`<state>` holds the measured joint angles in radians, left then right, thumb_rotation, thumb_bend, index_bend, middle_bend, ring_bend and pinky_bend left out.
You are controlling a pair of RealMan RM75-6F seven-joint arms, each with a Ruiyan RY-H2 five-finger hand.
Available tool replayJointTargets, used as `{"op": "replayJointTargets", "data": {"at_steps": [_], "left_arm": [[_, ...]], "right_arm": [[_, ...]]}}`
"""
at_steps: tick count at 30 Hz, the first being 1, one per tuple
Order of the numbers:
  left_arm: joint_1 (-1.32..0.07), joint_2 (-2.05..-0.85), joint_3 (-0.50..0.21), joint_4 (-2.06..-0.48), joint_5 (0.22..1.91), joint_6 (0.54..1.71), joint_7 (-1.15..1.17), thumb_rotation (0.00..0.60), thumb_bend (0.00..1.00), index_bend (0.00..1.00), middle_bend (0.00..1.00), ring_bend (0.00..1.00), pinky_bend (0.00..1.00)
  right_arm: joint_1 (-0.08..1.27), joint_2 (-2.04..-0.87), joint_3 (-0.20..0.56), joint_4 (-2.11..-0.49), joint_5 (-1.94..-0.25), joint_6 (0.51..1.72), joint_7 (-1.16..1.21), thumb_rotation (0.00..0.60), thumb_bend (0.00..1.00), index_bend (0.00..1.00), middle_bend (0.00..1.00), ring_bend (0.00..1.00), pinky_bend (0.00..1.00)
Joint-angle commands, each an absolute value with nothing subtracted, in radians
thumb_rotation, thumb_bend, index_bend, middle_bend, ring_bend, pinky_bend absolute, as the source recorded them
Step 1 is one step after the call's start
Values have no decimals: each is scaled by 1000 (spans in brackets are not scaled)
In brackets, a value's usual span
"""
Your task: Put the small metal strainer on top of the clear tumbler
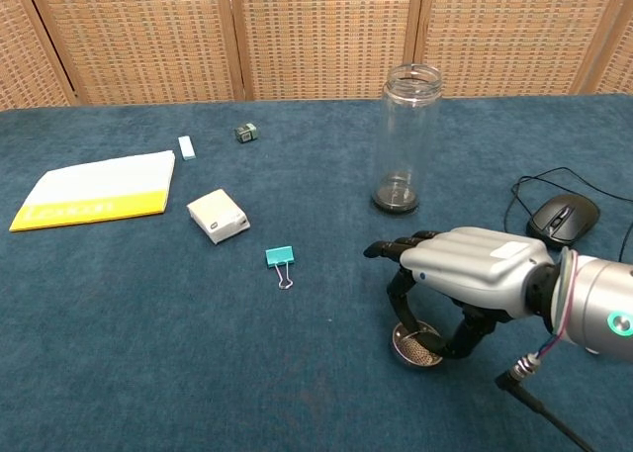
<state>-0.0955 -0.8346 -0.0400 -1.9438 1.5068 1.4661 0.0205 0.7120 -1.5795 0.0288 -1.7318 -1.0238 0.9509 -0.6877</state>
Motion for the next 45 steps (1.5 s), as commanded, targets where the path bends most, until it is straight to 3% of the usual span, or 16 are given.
{"op": "replayJointTargets", "data": {"at_steps": [1, 13, 20, 26, 28, 33, 45], "left_arm": [[-96, -834, -40, -1944, 1506, 1465, 20, 600, 78, 0, 0, 0, 0], [-95, -833, -38, -1946, 1510, 1467, 21, 600, 79, 0, 0, 0, 0], [-97, -835, -42, -1948, 1496, 1465, 26, 600, 78, 0, 0, 0, 0], [-101, -838, -46, -1949, 1484, 1459, 36, 600, 79, 0, 0, 0, 0], [-105, -841, -51, -1950, 1470, 1452, 42, 600, 79, 0, 0, 0, 0], [-112, -845, -58, -1951, 1447, 1440, 53, 600, 79, 0, 0, 0, 0], [-126, -851, -71, -1941, 1387, 1411, 63, 600, 78, 0, 0, 0, 0]], "right_arm": [[710, -1559, 34, -1760, -1037, 960, -665, 600, 622, 696, 0, 0, 0], [714, -1365, 115, -1982, -1103, 1031, -611, 600, 622, 696, 0, 0, 0], [747, -1210, 238, -2104, -1034, 1073, -619, 600, 622, 696, 0, 0, 0], [818, -1122, 363, -2095, -843, 1098, -644, 600, 622, 696, 0, 0, 0], [867, -1118, 422, -2045, -726, 1104, -654, 600, 622, 696, 0, 0, 0], [940, -1139, 453, -1981, -589, 1114, -682, 600, 622, 696, 0, 0, 0], [1062, -1253, 396, -1786, -483, 1131, -774, 600, 622, 696, 0, 0, 0]]}}
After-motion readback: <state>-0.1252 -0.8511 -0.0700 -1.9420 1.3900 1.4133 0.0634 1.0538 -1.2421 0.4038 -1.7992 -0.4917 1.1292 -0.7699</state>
